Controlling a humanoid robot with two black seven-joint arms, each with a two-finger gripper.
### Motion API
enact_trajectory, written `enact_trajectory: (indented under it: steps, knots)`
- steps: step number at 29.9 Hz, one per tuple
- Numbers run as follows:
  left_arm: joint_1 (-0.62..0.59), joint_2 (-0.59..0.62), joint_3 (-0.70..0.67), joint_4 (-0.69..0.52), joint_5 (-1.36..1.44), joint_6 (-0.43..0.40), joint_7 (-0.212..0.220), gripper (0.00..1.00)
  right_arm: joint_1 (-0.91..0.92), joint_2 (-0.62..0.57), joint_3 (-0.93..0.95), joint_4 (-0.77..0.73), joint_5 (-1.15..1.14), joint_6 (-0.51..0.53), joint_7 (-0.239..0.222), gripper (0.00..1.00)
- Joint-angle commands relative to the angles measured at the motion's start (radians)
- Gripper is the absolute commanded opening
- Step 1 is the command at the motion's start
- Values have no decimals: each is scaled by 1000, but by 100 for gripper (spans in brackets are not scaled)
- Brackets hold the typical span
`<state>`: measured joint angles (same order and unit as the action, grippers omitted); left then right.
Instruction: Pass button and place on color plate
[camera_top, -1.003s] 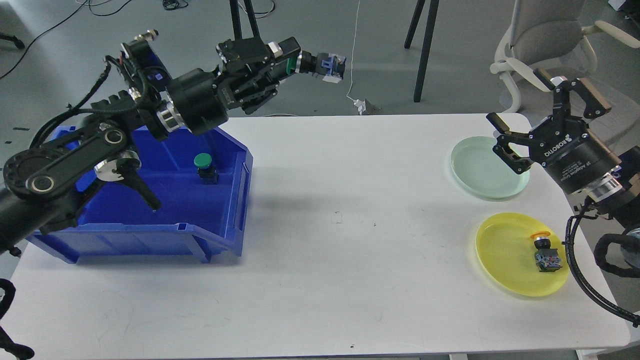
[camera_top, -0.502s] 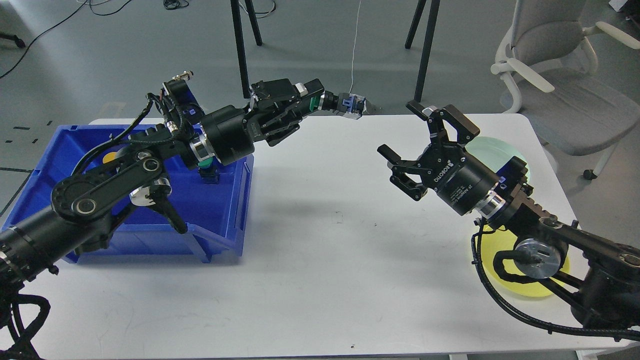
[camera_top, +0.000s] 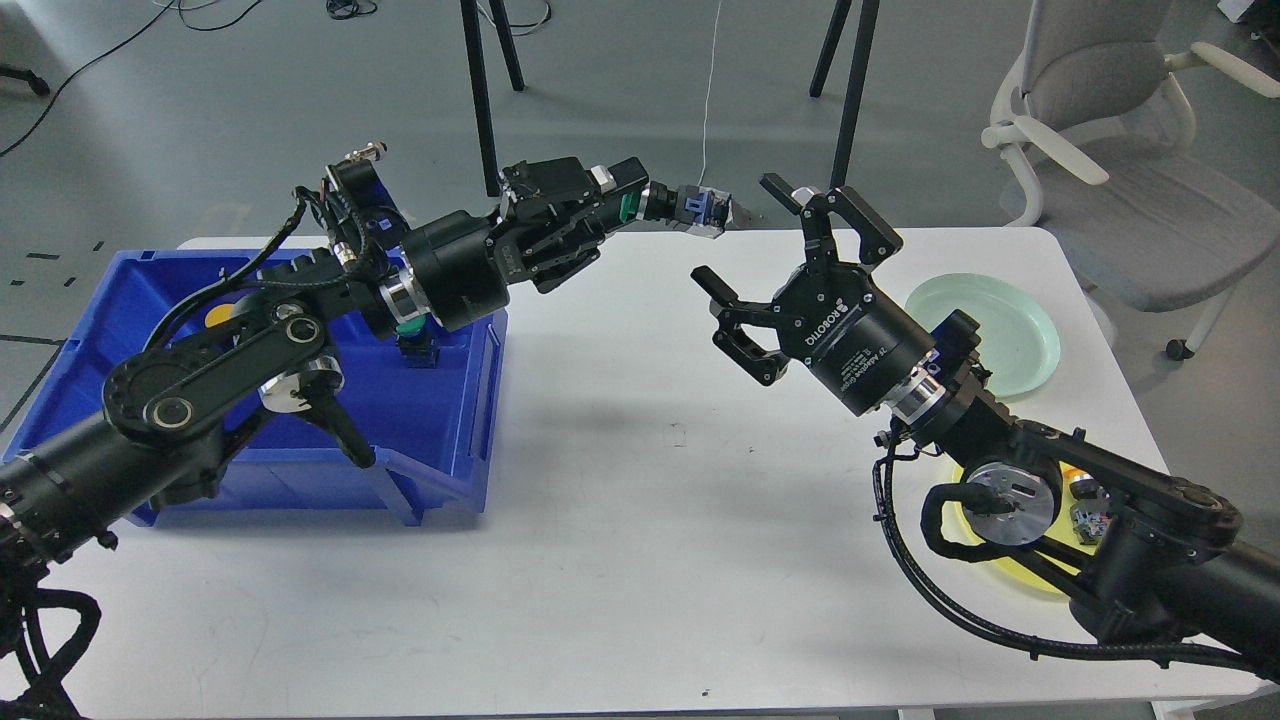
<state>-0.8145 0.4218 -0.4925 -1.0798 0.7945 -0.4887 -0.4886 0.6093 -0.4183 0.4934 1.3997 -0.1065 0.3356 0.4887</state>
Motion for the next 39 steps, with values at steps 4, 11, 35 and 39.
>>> enact_trajectory:
  steps: [4,11,35,39]
  knots:
    - [0,0,0,0,2,0,0,16,7,9,1,-10,68,51,0,95]
    - [-2,0,0,-3,2,0,0,17,7,39,-4,-51,84,57,0,94]
    - [-8,14,2,-34,149,0,0,17,-29,29,-45,-50,133,153,0,95]
    - [-6,23,0,-61,149,0,0,17,-29,27,-36,-50,136,153,0,95]
